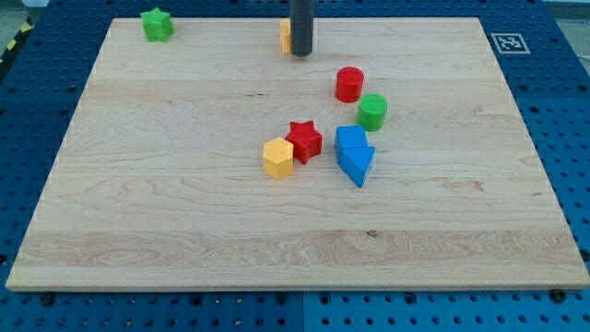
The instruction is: Push yellow heart to top center
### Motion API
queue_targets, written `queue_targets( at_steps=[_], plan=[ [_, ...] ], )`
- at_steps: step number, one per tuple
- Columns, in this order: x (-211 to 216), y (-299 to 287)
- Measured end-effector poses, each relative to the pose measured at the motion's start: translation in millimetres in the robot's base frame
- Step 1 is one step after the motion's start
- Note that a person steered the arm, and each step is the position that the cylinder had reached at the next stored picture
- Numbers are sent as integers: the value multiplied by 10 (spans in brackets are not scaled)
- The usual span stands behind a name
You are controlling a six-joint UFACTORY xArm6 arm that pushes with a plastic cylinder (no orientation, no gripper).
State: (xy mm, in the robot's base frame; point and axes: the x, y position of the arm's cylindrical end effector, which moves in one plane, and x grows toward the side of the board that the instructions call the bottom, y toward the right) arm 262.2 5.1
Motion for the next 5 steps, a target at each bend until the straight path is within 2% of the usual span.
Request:
queue_targets(
  at_steps=[2,3,4,5],
  plan=[
    [-70,-38],
    [47,-249],
    [7,-565],
    [-63,-619]
  ],
)
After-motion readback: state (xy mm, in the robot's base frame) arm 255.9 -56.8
